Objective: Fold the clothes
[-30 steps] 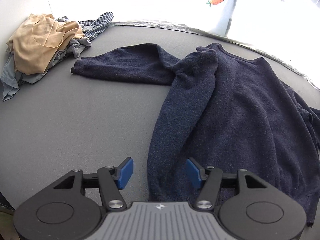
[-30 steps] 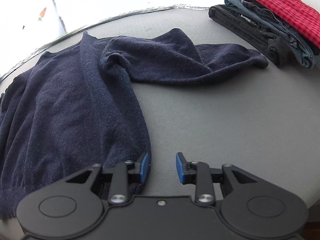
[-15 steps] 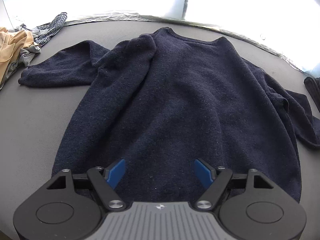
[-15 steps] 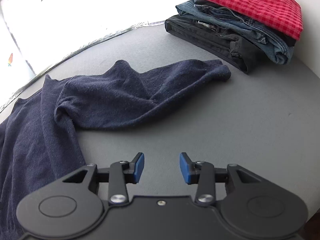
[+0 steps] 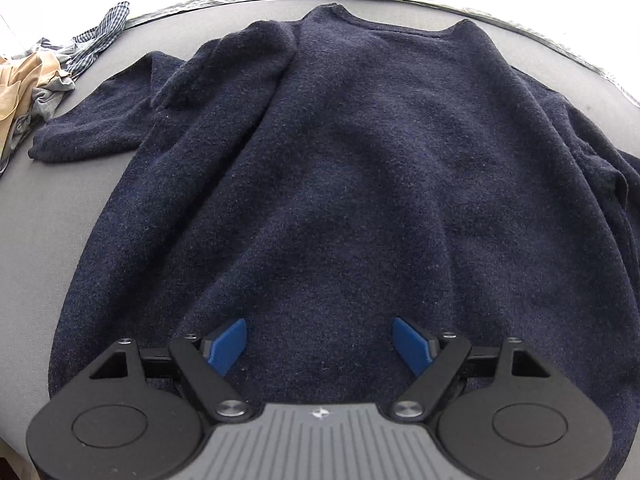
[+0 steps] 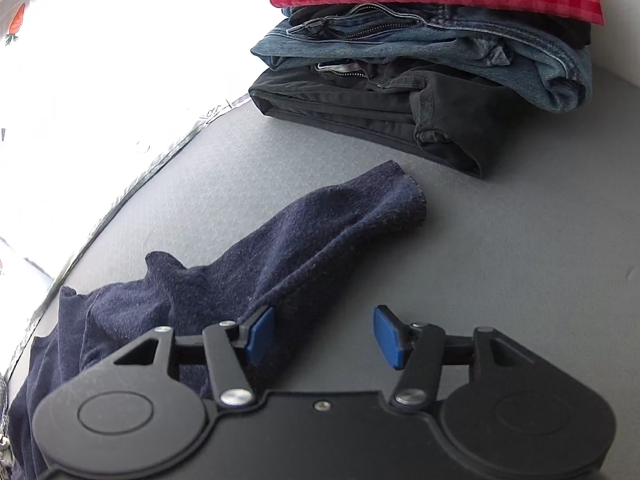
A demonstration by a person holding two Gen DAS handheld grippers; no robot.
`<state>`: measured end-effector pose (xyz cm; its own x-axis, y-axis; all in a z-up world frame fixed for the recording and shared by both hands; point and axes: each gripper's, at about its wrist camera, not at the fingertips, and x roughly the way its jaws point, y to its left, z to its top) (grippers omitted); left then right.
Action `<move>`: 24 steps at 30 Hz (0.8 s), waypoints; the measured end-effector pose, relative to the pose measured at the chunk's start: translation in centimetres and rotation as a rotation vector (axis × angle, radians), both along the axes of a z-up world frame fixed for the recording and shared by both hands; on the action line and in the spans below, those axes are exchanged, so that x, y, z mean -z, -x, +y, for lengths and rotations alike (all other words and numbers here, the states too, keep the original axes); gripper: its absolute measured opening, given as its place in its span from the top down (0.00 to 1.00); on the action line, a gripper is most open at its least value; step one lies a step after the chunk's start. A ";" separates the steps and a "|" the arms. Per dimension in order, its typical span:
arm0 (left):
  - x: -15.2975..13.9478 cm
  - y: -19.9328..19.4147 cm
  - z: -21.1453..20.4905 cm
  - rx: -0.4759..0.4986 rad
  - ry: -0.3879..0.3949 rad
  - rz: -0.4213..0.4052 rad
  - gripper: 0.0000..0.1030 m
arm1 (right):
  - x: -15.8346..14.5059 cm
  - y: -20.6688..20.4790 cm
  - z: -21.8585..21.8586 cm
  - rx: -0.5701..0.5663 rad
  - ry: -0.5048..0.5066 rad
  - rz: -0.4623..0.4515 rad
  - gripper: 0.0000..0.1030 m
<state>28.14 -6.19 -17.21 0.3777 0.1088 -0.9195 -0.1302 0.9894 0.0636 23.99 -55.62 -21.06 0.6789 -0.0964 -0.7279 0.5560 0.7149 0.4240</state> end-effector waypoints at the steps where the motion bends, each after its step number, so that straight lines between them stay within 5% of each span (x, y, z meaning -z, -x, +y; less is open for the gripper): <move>1: 0.1 -0.1 0.1 -0.008 0.002 0.006 0.16 | 0.0 0.1 -0.4 0.016 -0.011 -0.012 0.42; 8: 0.5 -0.8 0.6 -0.033 -0.010 0.040 0.00 | 0.5 0.1 -2.4 0.100 -0.027 -0.063 0.36; 12: 0.7 -0.9 1.2 -0.037 0.023 0.048 0.00 | 0.8 -1.1 -2.3 0.096 0.040 -0.034 0.40; 14: 0.8 -1.0 1.4 -0.036 0.034 0.052 0.00 | 0.8 -1.9 -1.6 0.054 0.109 0.000 0.50; 16: 0.8 -1.1 1.5 -0.035 0.039 0.054 0.00 | 1.0 -2.4 -0.8 0.015 0.168 0.035 0.78; 18: 0.9 -1.2 1.5 -0.031 0.042 0.055 0.00 | 1.1 -2.2 0.1 0.003 0.231 0.059 0.92; 24: 1.0 -1.4 1.5 -0.022 0.048 0.057 0.00 | -0.4 0.7 1.8 0.066 0.433 0.095 0.94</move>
<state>29.50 -4.72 -18.25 0.3228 0.0714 -0.9438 -0.1494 0.9885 0.0237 23.28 -53.80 -20.63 0.5934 -0.4466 -0.6697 0.6283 0.7770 0.0386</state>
